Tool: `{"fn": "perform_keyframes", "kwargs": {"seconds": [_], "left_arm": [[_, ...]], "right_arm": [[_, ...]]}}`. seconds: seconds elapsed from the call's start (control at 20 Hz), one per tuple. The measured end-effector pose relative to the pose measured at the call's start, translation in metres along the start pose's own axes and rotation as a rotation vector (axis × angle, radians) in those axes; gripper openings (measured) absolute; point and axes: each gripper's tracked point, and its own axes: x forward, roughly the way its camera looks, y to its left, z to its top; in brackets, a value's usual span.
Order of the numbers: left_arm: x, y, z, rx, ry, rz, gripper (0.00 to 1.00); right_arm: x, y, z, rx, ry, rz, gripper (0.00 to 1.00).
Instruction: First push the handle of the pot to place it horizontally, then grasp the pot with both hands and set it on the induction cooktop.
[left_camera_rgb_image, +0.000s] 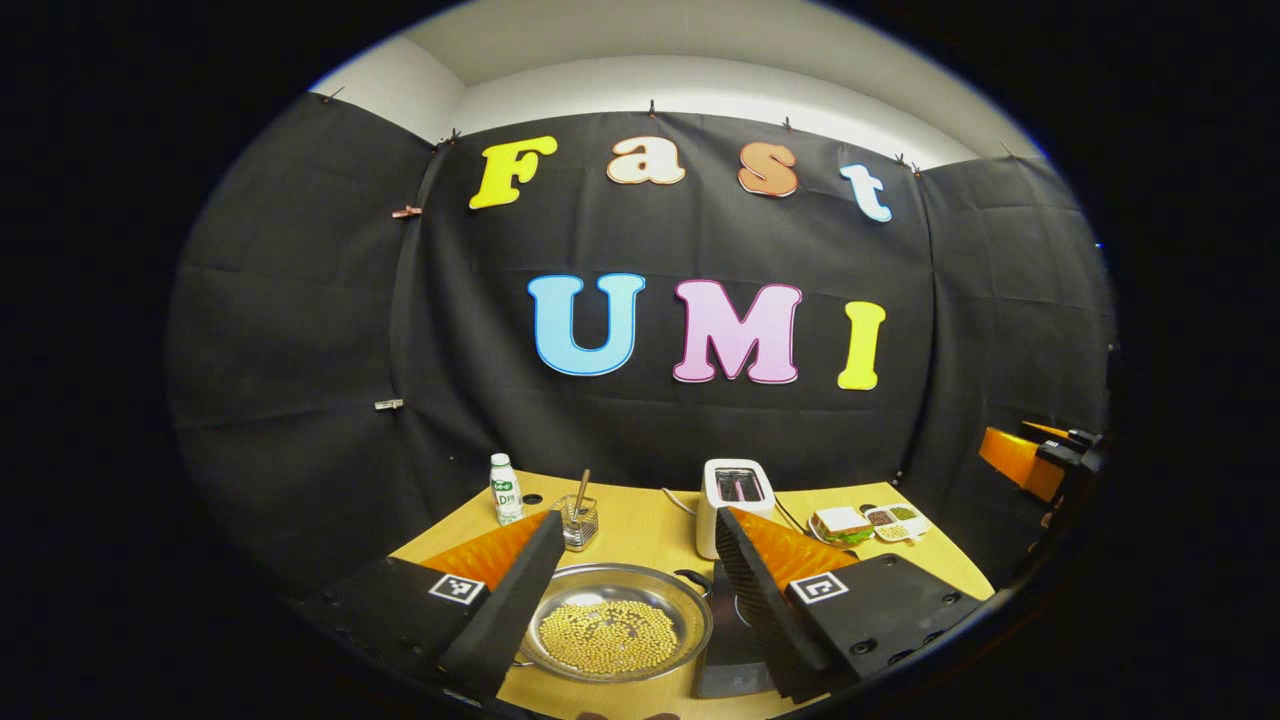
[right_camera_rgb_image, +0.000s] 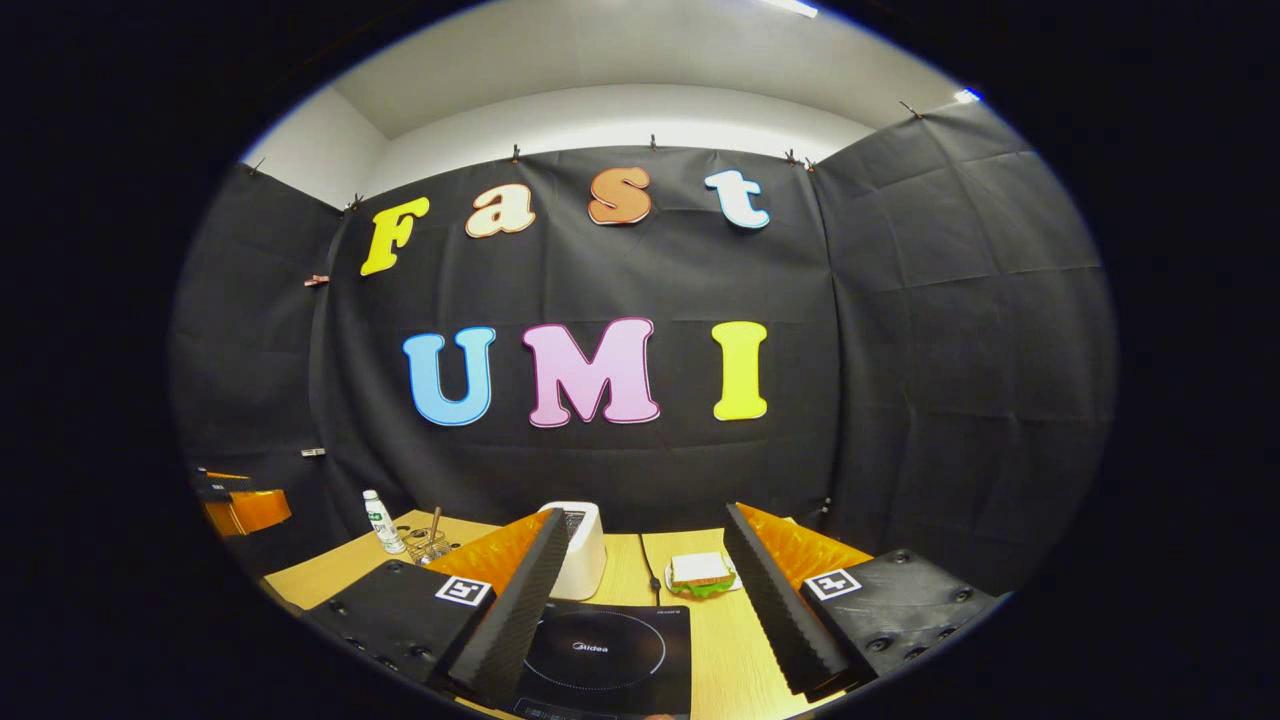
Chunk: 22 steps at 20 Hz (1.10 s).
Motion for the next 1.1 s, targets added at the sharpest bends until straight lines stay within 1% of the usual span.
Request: {"fn": "perform_keyframes", "kwargs": {"seconds": [0.15,0.25,0.35,0.45,0.55,0.6,0.65,0.7,0.75,0.8,0.85,0.9,0.95,1.1], "left_arm": [[0.004,0.007,-0.001,0.016,0.017,-0.020,0.95],[0.007,0.010,-0.007,0.019,0.048,-0.053,0.95],[0.011,0.010,-0.013,0.033,0.082,-0.121,0.95],[0.013,0.017,-0.023,0.031,0.111,-0.172,0.95],[0.016,0.031,-0.035,0.012,0.147,-0.194,0.87],[0.016,0.040,-0.040,0.003,0.166,-0.194,0.75],[0.016,0.051,-0.048,0.003,0.188,-0.187,0.68],[0.017,0.062,-0.055,0.005,0.212,-0.177,0.56],[0.014,0.071,-0.062,0.005,0.232,-0.176,0.48],[0.013,0.079,-0.069,0.001,0.248,-0.181,0.36],[0.011,0.088,-0.075,-0.004,0.263,-0.179,0.30],[0.010,0.100,-0.082,0.000,0.277,-0.162,0.12],[0.009,0.110,-0.094,0.001,0.306,-0.153,0.05],[0.001,0.124,-0.120,-0.021,0.379,-0.178,0.05]], "right_arm": [[-0.009,0.007,0.001,-0.001,0.009,-0.024,0.98],[-0.015,0.013,0.002,-0.015,0.000,-0.042,0.98],[-0.024,0.021,-0.003,-0.032,0.007,-0.051,0.98],[-0.031,0.029,-0.005,-0.038,0.008,-0.059,0.98],[-0.037,0.038,-0.008,-0.041,0.011,-0.065,0.98],[-0.039,0.042,-0.008,-0.043,0.008,-0.069,0.98],[-0.041,0.044,-0.008,-0.045,0.006,-0.074,0.98],[-0.042,0.048,-0.010,-0.045,0.008,-0.077,0.98],[-0.044,0.053,-0.011,-0.044,0.007,-0.078,0.98],[-0.046,0.058,-0.011,-0.047,0.003,-0.078,0.98],[-0.047,0.061,-0.009,-0.054,-0.005,-0.081,0.98],[-0.048,0.063,-0.009,-0.057,-0.009,-0.086,0.98],[-0.049,0.067,-0.011,-0.050,-0.008,-0.087,0.98],[-0.052,0.076,-0.016,-0.026,0.003,-0.093,0.98]]}}
